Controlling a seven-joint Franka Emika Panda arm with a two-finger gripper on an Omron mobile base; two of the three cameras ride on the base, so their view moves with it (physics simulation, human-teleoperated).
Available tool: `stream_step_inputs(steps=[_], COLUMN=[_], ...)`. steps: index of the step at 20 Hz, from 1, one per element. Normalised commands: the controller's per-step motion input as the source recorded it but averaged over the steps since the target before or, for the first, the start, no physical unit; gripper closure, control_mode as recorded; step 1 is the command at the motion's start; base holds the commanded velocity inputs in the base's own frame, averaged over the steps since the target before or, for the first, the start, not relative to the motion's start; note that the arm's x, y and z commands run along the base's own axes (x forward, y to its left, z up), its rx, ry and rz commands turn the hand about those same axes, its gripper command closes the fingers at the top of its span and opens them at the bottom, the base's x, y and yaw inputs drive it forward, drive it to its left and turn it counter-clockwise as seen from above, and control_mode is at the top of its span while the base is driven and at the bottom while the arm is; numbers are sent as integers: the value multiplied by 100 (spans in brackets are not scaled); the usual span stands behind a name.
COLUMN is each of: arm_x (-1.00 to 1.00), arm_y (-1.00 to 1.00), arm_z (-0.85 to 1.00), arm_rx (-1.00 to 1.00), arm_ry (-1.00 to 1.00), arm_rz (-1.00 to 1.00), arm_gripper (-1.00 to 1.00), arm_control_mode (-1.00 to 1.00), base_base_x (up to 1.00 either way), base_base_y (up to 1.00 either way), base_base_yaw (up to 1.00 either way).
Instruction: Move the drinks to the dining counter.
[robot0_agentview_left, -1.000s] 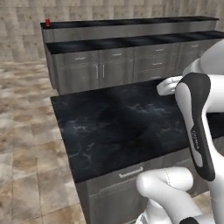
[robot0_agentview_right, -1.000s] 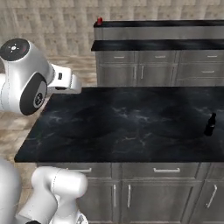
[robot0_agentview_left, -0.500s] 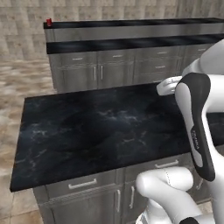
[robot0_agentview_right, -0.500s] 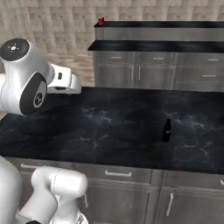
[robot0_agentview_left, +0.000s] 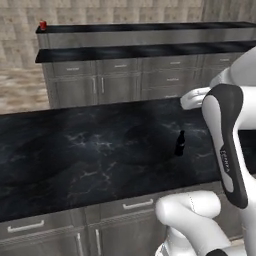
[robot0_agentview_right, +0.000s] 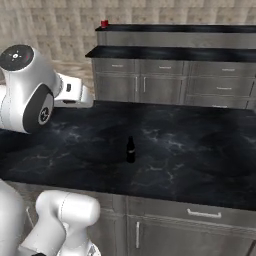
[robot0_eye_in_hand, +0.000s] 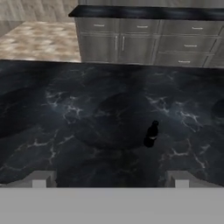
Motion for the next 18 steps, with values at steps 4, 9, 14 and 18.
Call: stream_step_inputs(steps=[4, 9, 14, 18], arm_x=[0, 0, 0, 0], arm_y=[0, 0, 0, 0], arm_z=[0, 0, 0, 0], arm_rx=[0, 0, 0, 0], arm_ry=[0, 0, 0, 0], arm_rz=[0, 0, 0, 0], arm_gripper=[-100, -100, -100, -100], arm_control_mode=[100, 100, 100, 100], base_base_x=[100, 100, 40, 8], base_base_y=[-15, -5, -87, -100], base_base_yaw=[2, 1, -5, -9])
